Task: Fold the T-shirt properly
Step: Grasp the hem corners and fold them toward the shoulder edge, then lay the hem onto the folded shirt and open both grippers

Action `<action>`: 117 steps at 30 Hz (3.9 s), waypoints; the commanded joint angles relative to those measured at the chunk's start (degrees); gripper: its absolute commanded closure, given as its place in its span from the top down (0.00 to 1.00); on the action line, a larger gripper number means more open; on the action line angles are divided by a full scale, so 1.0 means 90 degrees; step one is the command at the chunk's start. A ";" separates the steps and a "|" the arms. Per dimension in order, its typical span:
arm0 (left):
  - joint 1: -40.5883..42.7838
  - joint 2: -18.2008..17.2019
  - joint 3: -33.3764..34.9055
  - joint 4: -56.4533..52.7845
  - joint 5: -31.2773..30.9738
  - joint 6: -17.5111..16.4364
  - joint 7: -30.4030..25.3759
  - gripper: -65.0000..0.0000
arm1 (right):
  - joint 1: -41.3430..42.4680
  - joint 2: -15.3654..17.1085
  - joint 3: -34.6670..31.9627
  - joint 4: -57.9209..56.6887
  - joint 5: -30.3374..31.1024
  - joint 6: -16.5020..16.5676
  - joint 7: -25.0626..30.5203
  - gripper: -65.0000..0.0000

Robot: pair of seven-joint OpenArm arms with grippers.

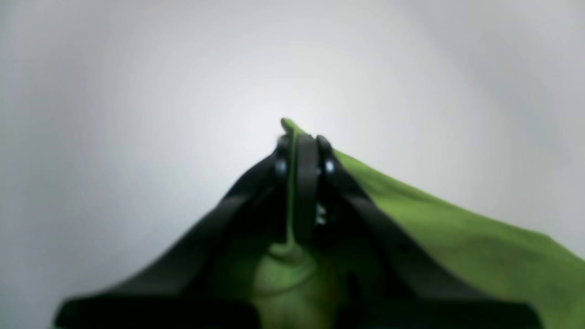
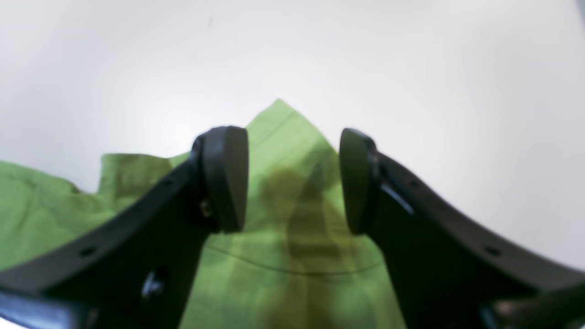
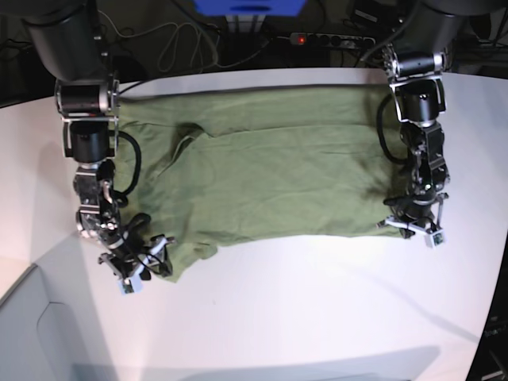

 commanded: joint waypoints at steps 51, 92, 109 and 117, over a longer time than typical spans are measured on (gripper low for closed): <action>0.1485 -0.0053 -0.0063 0.2960 0.0010 0.0074 0.0466 0.00 | -0.2912 0.0210 0.0709 0.4424 0.0074 -0.0018 0.0079 0.00; 0.3478 0.0094 -0.0796 0.4630 0.0001 0.0045 0.0397 0.00 | -0.5070 0.0181 0.1530 0.5479 0.0103 0.0021 0.0137 0.00; 0.3448 0.0172 -0.0786 0.4581 0.0001 0.0074 0.0446 0.00 | -0.5285 0.0171 0.1530 0.5635 0.0103 0.0021 0.0118 0.00; 0.3468 0.0172 -0.0796 0.4620 0.0001 0.0074 0.0456 0.12 | -0.5285 0.0201 0.1520 0.5626 0.0093 0.0021 0.0079 0.07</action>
